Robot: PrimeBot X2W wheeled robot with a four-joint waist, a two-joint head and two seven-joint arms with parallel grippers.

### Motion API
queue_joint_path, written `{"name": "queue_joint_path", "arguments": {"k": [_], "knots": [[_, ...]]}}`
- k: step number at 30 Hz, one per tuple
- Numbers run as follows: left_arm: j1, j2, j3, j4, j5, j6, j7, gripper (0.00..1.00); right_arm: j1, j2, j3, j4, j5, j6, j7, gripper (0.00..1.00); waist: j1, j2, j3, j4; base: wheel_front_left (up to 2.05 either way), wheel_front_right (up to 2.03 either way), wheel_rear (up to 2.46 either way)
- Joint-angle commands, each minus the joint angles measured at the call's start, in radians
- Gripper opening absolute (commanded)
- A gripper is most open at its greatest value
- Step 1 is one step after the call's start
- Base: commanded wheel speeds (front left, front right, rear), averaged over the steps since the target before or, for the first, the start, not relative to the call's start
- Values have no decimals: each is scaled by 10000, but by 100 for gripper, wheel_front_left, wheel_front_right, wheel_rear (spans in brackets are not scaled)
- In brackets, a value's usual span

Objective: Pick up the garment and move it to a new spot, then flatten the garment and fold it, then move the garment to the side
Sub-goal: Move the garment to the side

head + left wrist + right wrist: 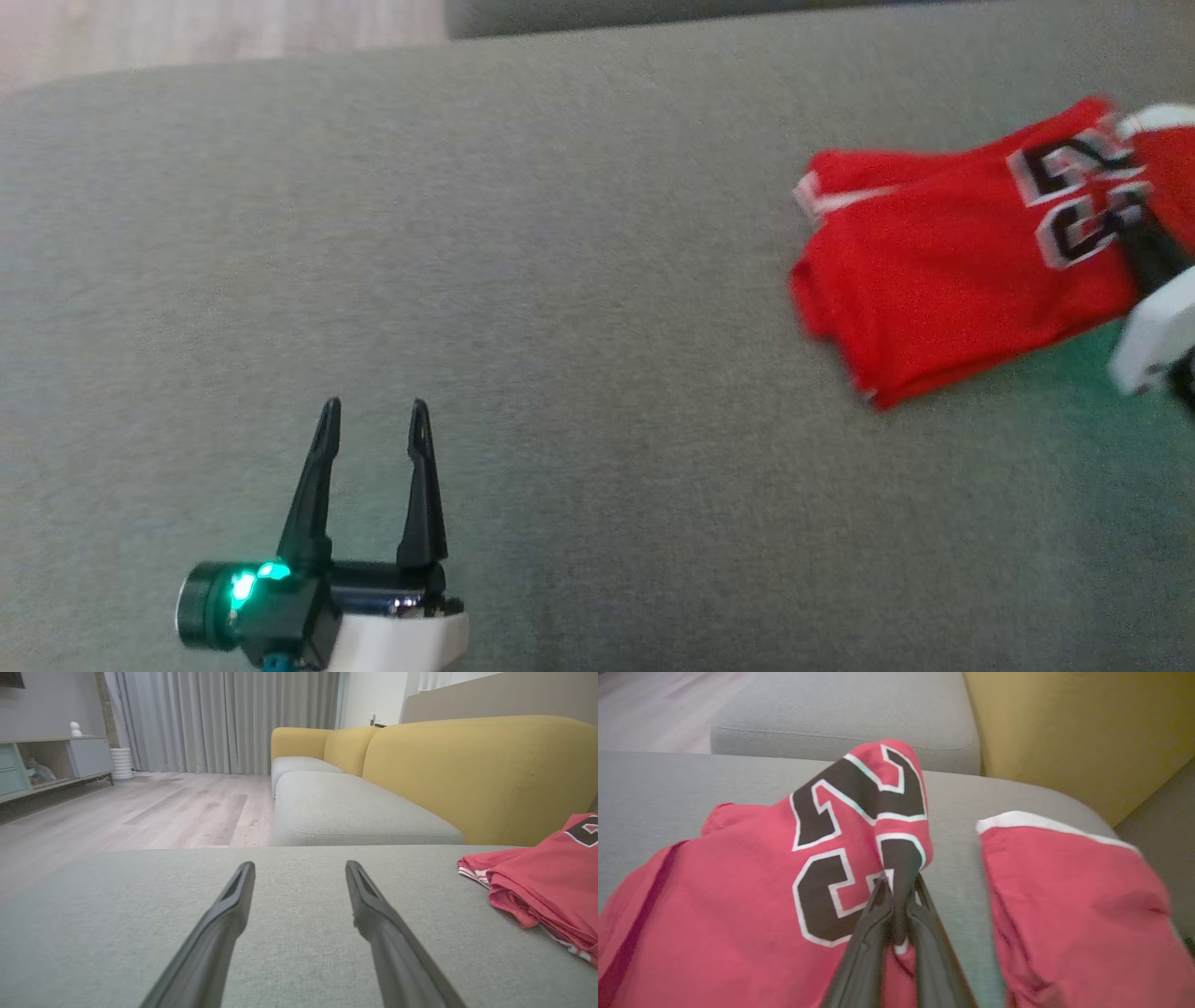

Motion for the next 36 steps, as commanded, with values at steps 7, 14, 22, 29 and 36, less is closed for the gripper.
{"name": "queue_joint_path", "arguments": {"k": [7,14,22,29,36], "knots": [[-723,-68,422,-503,-5,-239,-51,100,-160,-2043,-937,-1252,-555,65,671,0,-1,0,1145,-902,0,0,0],[-1168,-68,477,-477,13,-277,-51,100,36,-3169,-2577,-2061,-1045,65,1149,0,-1,0,1698,-1051,0,0,0],[-1288,-68,461,-214,7,-383,-51,100,775,-2385,-4142,-2673,-2165,65,1553,100,-1,0,1426,-963,0,0,0],[-828,-68,504,-66,105,-475,-51,100,2152,-225,-3455,-3717,-2255,65,1569,100,-1,0,144,-868,0,0,0],[-128,-68,278,394,-25,-597,-51,100,3883,2178,-1531,-3374,-2543,65,-373,100,-1,0,-1497,-464,0,0,0]]}}
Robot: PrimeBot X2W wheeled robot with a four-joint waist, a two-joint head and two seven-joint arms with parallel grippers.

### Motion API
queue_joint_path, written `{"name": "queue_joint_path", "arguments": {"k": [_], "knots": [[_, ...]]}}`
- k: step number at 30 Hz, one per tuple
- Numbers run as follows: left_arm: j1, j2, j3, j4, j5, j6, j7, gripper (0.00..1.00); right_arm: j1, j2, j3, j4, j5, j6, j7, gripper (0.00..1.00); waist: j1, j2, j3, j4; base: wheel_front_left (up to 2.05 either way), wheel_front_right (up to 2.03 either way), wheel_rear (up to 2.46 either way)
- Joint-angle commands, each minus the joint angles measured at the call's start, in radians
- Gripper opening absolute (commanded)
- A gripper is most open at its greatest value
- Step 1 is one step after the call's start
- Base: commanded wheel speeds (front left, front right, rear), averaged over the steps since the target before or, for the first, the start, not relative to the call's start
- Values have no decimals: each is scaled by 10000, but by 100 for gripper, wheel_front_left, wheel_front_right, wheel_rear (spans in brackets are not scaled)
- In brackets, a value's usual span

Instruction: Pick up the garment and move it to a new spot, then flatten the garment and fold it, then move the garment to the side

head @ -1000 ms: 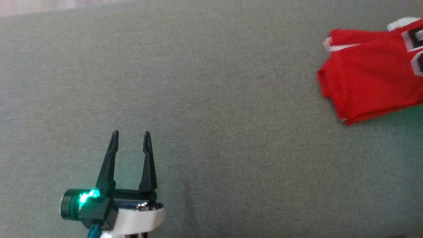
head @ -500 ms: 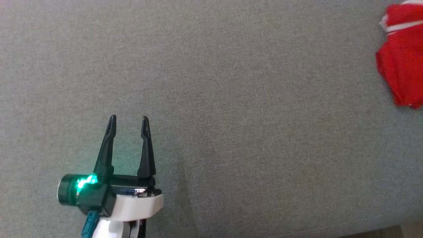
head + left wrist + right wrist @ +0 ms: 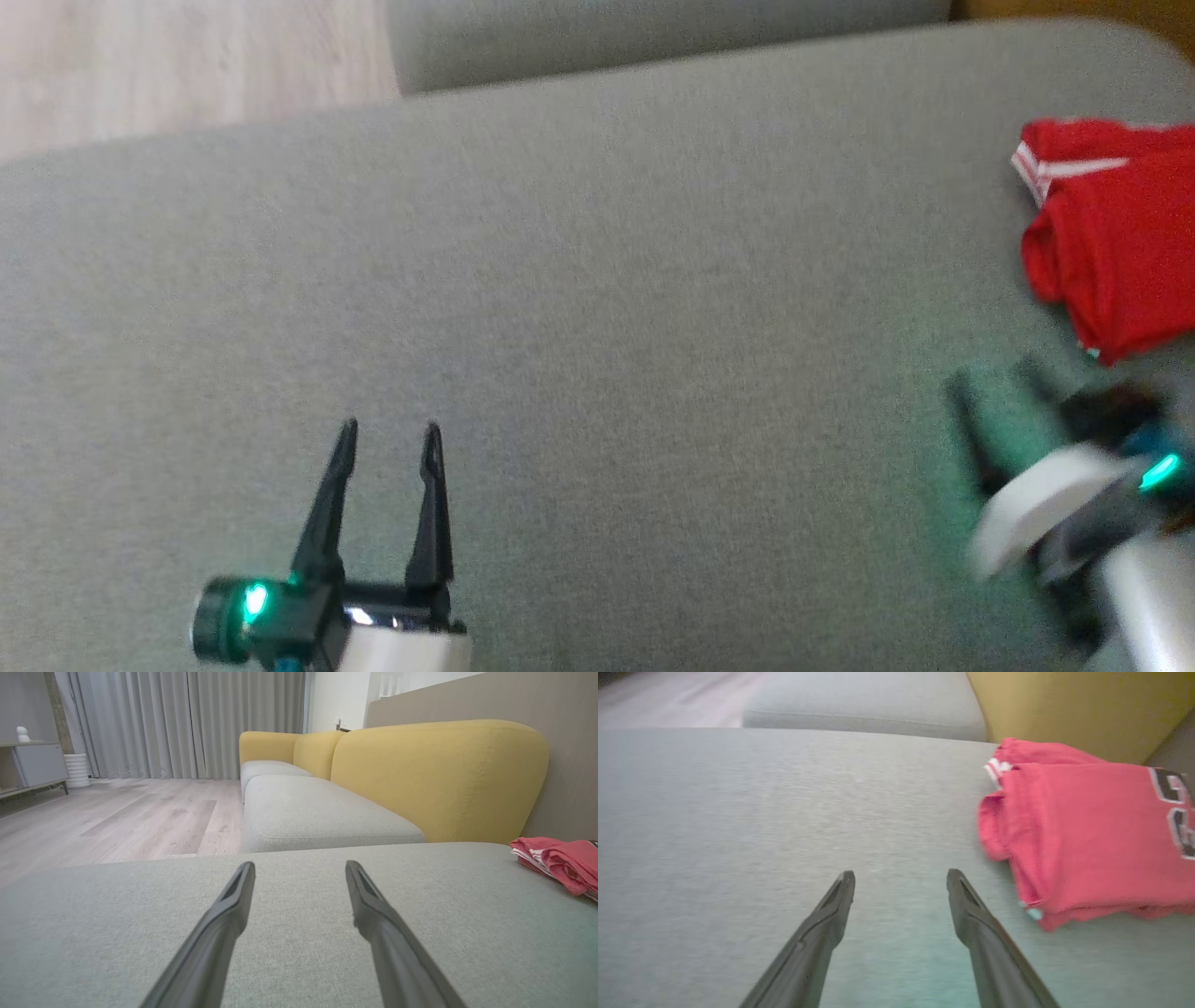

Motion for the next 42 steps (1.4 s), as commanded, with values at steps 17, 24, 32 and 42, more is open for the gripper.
{"name": "queue_joint_path", "arguments": {"k": [17,24,32,42], "knots": [[1311,-51,356,-114,78,529,-51,100,3080,2788,213,-1688,-1735,65,-3866,100,2,0,-2627,973,0,0,0],[1554,-51,459,-236,-26,575,-51,100,3334,2819,301,-1901,-1947,65,-3867,100,2,0,-2722,939,0,0,0],[1901,15,121,71,10,636,2,0,3789,2882,55,-1567,-1894,0,-3759,0,2,0,-2714,954,0,0,0],[1869,60,231,576,-879,523,134,0,3764,2824,41,-1072,-973,0,-3593,0,2,0,-2645,946,0,0,0]]}}
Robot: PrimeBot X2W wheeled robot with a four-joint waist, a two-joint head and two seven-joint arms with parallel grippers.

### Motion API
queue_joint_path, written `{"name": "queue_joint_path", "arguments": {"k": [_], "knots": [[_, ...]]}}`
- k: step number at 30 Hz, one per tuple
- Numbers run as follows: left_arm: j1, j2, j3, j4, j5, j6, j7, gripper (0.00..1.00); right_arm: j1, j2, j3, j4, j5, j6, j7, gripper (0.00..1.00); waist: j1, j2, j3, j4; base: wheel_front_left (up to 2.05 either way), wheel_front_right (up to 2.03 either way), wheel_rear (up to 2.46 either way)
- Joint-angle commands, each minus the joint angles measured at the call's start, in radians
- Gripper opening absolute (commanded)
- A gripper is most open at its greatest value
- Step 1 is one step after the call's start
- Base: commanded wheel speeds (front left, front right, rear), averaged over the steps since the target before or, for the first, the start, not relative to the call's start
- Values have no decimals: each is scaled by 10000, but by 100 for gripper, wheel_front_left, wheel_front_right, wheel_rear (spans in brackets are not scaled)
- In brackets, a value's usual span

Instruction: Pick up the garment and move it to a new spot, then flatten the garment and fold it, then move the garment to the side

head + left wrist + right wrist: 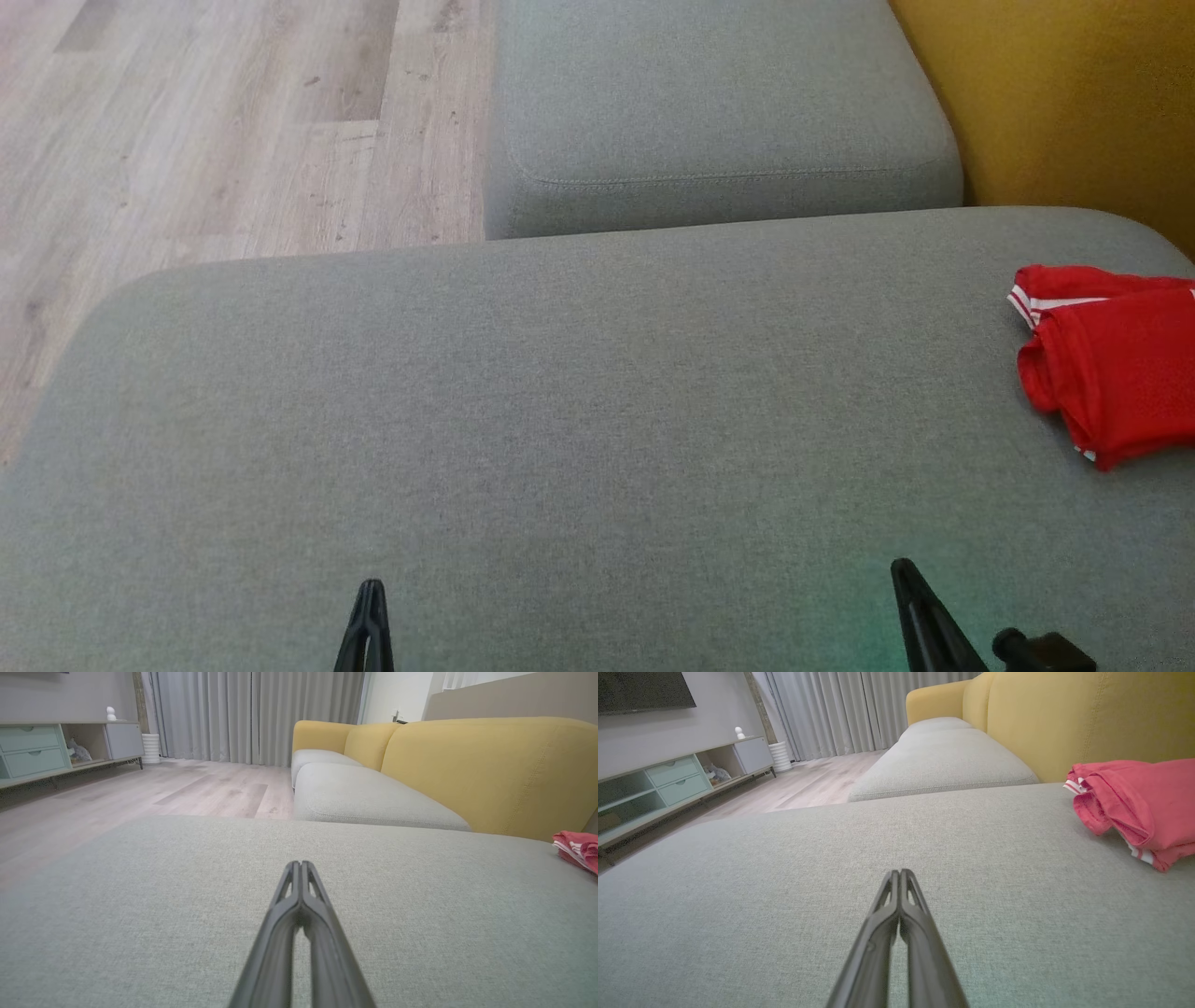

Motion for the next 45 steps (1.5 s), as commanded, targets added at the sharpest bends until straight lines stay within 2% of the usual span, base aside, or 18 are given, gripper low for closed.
{"name": "queue_joint_path", "arguments": {"k": [1,45], "knots": [[-381,45,121,-276,-417,-108,63,0,-420,-66,-59,-300,466,4,51,0,0,0,22,-3,0,0,0],[-1758,240,1058,436,-5895,-1109,1134,0,-1685,-298,-573,-60,6182,29,1088,0,0,0,438,-52,0,0,0]]}}
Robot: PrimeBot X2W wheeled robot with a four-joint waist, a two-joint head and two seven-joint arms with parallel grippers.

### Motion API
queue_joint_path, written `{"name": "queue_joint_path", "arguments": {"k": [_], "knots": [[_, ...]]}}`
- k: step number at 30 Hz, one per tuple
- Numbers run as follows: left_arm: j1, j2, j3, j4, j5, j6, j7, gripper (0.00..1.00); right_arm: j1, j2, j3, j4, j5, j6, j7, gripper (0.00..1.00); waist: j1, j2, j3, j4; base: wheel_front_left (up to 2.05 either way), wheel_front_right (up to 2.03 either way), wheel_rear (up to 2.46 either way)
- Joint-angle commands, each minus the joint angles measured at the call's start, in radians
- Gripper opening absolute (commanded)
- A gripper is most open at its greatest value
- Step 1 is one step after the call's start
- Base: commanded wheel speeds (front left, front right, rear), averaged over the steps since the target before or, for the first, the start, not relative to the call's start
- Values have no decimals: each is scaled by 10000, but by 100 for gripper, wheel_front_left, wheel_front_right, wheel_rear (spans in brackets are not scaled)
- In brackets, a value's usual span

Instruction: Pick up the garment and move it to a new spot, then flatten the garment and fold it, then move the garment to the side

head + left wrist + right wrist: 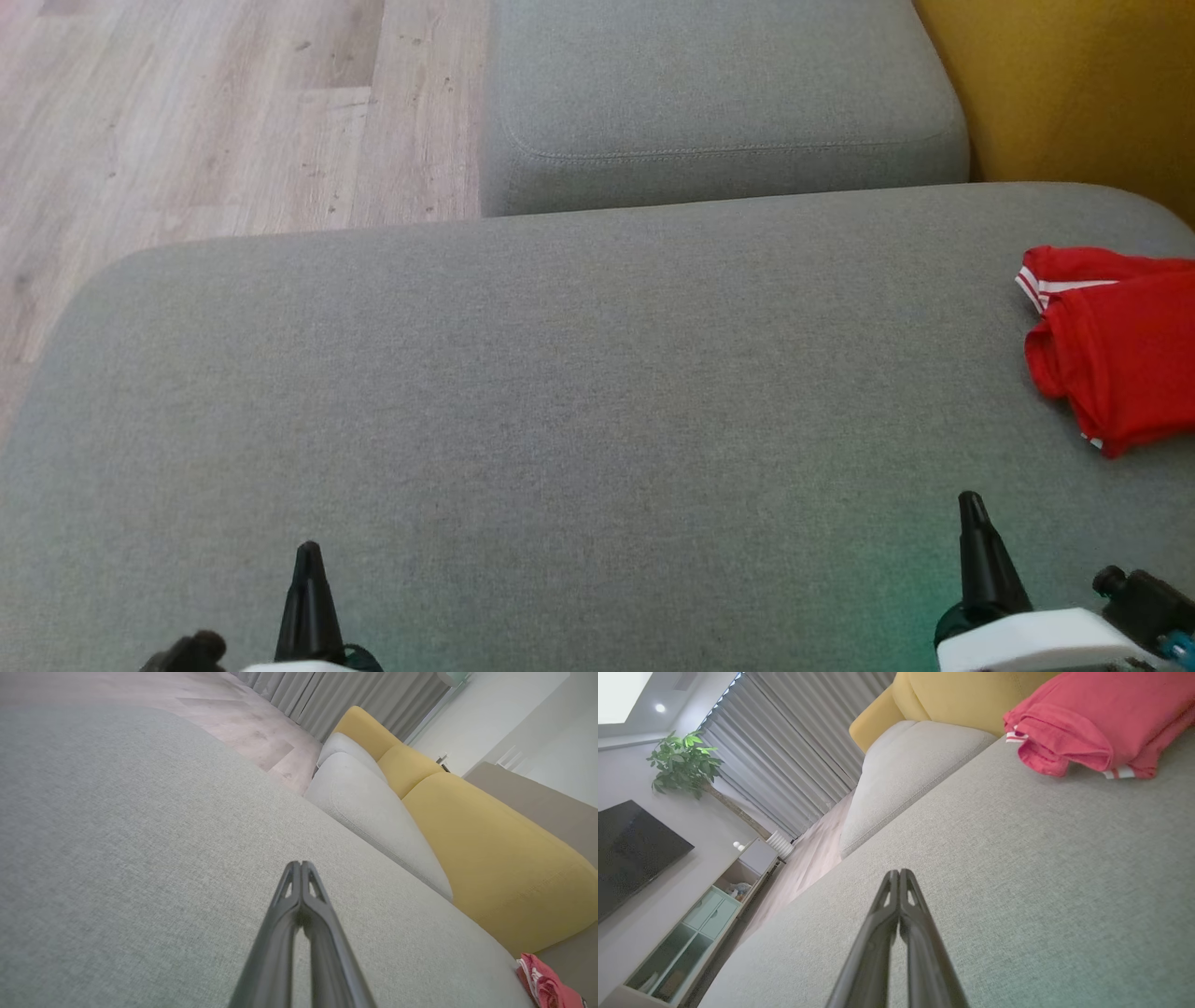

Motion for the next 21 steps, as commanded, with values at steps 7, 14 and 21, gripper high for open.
{"name": "queue_joint_path", "arguments": {"k": [7,14,21], "knots": [[-721,143,438,-138,-1060,-210,248,0,-675,-199,-84,-230,1132,35,213,0,-1,0,72,-9,0,0,0],[-901,150,593,-57,-1785,-341,414,0,-844,-211,-181,-200,1890,38,376,0,-1,0,129,-16,0,0,0],[-1111,155,779,39,-2628,-493,611,0,-1043,-223,-297,-165,2770,42,569,0,-1,0,196,-24,0,0,0]]}}
